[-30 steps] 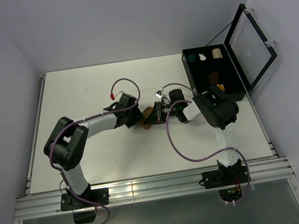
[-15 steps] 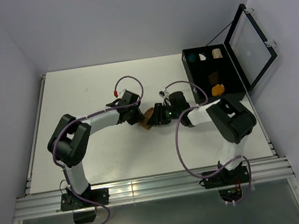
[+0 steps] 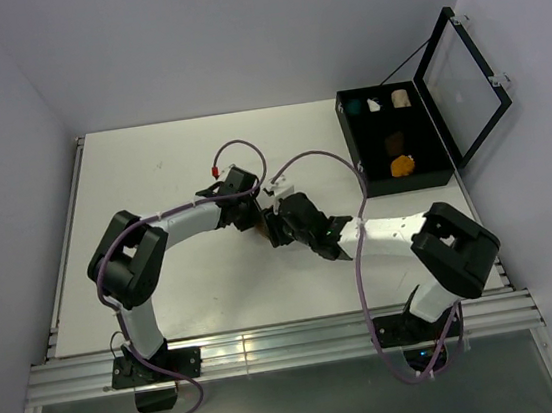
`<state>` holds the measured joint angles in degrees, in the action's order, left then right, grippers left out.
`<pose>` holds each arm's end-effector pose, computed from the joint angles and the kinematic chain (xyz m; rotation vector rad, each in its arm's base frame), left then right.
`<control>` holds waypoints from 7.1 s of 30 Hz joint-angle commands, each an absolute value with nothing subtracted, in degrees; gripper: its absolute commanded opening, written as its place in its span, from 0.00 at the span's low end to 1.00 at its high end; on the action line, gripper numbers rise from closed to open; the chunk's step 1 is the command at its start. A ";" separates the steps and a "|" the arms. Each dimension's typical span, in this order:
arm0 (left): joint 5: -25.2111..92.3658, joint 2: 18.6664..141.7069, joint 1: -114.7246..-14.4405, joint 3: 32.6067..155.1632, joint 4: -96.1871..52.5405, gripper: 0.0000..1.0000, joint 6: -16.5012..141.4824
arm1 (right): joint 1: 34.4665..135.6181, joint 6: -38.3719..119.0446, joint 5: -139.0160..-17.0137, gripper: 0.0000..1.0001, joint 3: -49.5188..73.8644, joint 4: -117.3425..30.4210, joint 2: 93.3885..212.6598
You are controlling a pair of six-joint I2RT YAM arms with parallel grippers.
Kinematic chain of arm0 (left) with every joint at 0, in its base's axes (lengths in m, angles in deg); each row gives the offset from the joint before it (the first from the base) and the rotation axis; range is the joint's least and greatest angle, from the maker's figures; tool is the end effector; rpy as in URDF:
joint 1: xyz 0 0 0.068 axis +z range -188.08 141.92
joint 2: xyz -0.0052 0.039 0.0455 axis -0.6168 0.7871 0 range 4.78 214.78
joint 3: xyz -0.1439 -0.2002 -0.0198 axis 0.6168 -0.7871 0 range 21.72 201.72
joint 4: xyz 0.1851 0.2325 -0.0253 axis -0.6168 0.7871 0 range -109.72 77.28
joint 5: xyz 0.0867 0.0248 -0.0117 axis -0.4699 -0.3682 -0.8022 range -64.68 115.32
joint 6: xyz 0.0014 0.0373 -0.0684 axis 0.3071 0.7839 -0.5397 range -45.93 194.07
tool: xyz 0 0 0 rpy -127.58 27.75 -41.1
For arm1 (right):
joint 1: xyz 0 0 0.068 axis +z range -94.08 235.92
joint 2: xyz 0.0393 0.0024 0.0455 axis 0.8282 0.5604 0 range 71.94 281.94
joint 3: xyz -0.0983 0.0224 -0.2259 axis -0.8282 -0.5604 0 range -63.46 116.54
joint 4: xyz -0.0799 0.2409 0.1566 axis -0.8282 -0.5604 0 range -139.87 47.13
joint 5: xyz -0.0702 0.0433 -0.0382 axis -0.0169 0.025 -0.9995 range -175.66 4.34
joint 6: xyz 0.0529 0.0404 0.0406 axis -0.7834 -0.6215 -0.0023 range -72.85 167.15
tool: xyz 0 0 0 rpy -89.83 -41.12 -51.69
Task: Roll the socks
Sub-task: Roll the sock at the center of the board.
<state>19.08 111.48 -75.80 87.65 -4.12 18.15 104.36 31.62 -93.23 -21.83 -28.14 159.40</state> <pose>0.3368 -0.2513 0.0844 -0.4575 2.5820 -0.4800 0.2522 0.2713 0.1167 -0.5324 2.0863 0.5229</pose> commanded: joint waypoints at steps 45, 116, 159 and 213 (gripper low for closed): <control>17.67 96.55 -73.86 78.41 -4.42 0.76 12.02 | 84.93 9.55 -41.46 0.00 -24.35 -6.13 182.75; 22.59 109.46 -77.19 82.36 -3.37 0.35 20.02 | 106.71 39.68 -94.71 0.55 -12.92 -33.46 170.02; 18.72 97.15 -76.67 74.54 -11.72 0.74 12.73 | 80.26 5.49 -32.83 0.00 -20.05 -8.14 188.66; 21.80 109.37 -76.76 83.33 -1.35 0.34 18.70 | 111.90 45.84 -101.75 0.29 -16.61 -29.42 171.08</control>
<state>21.17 107.41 -76.37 83.43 -5.33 16.47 110.92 45.57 -102.08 -18.14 -29.19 169.26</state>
